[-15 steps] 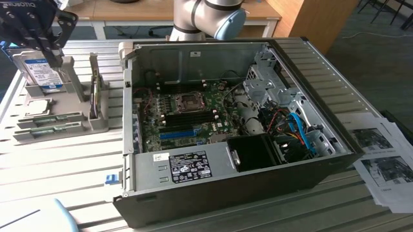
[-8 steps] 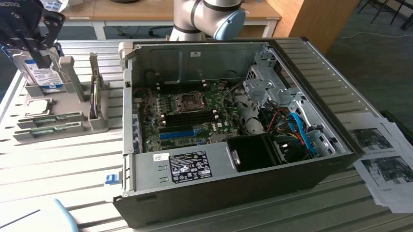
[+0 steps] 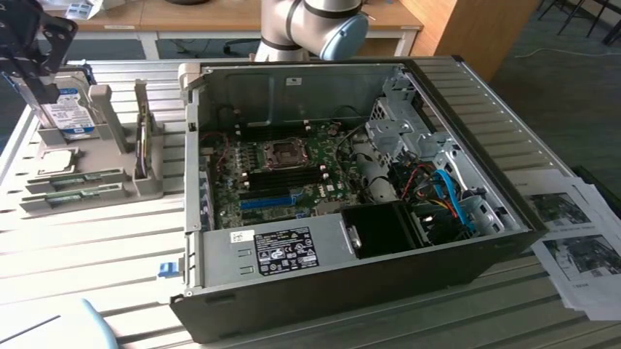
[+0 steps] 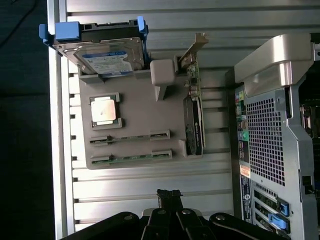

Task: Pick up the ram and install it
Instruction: 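Reach for the ram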

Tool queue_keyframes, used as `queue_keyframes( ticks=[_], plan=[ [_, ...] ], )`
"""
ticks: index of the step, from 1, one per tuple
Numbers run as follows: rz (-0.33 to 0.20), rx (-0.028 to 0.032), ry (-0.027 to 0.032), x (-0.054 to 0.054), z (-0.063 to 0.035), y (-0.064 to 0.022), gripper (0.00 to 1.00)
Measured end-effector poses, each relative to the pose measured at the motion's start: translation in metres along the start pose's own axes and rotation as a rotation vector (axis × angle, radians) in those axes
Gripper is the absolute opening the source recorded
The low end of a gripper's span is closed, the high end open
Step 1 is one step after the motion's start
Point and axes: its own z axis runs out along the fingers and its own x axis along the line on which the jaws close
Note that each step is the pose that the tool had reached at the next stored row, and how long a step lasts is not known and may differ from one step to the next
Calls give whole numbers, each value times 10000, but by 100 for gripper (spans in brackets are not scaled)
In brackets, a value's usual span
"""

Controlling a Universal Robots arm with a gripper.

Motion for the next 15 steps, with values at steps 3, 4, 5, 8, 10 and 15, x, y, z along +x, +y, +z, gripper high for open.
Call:
queue_keyframes(
  ticks=[3,4,5,8,10,15],
  plan=[
    [0,0,0,49,-1,-4,9],
    [0,0,0,66,-1,-5,9],
    [0,1,1,82,-2,-6,9],
    [1,0,-1,126,-2,-9,9],
    [0,0,0,152,-3,-11,9],
    [1,0,0,212,-4,-16,9]
  ],
)
